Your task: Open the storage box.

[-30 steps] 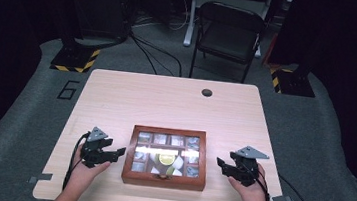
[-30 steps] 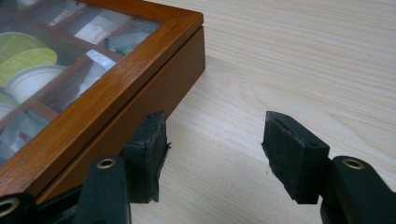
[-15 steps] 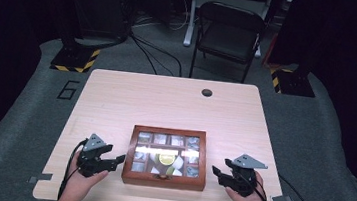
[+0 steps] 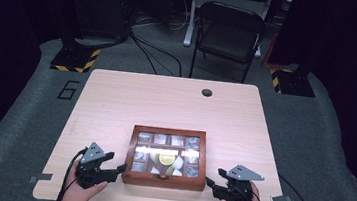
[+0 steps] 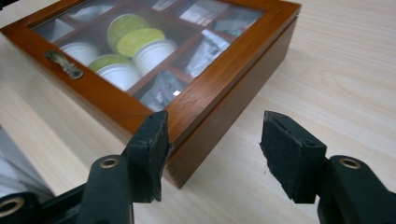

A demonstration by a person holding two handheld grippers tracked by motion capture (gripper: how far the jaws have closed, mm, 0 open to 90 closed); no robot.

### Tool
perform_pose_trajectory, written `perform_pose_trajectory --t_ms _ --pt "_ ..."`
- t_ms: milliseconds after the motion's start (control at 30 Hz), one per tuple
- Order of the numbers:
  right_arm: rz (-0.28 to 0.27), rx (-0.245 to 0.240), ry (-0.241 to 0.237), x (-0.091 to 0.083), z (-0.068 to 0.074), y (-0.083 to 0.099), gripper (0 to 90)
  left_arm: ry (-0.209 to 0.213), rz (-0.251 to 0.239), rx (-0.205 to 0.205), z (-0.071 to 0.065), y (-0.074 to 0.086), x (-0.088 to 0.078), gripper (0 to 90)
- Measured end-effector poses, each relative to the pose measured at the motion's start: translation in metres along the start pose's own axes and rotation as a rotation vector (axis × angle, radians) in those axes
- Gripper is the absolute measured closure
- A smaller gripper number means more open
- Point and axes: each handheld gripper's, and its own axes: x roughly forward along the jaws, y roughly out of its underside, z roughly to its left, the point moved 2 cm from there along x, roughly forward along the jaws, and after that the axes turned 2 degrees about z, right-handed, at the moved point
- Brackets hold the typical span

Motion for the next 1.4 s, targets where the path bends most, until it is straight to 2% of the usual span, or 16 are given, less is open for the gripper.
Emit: perform_pose_trajectory --t_ms 33,167,400,533,600,767,1000,1033,1200,1233,1400 --pt "0.010 -0.007 -0.015 0.000 0.004 0.002 41.2 0.014 0.015 0.008 -0.004 0.002 -0.002 33.0" --pt "0.022 -0.031 -0.037 0.003 0.009 0.004 41.7 0.011 0.008 0.020 -0.008 0.003 -0.001 33.0" --pt "0.056 -0.056 -0.053 0.008 0.013 0.007 45.8 0.021 0.015 0.011 -0.005 0.003 0.000 33.2" --pt "0.088 -0.061 -0.086 0.013 0.014 0.010 48.7 0.018 0.010 0.009 -0.004 0.004 0.000 33.3" --pt "0.107 -0.089 -0.079 0.015 0.015 0.011 50.2 0.017 0.006 0.007 -0.004 0.004 0.000 33.3" --pt "0.126 -0.115 -0.081 0.020 0.019 0.012 52.9 0.025 0.014 0.013 -0.004 0.003 0.000 33.2" --pt "0.107 -0.146 -0.075 0.018 0.020 0.009 56.6 0.050 0.006 0.007 -0.006 0.003 -0.001 33.5" --pt "0.103 -0.149 -0.081 0.018 0.020 0.008 56.6 0.059 0.008 0.019 -0.007 0.003 -0.002 33.5" --pt "0.084 -0.133 -0.090 0.015 0.019 0.006 56.3 0.071 0.011 0.043 -0.012 0.004 -0.003 33.4" --pt "0.067 -0.125 -0.090 0.014 0.019 0.004 55.7 0.084 0.002 0.058 -0.015 0.004 -0.004 33.5" --pt "0.026 -0.107 -0.106 0.012 0.017 -0.001 54.3 0.088 0.015 0.072 -0.017 0.006 -0.005 33.4"
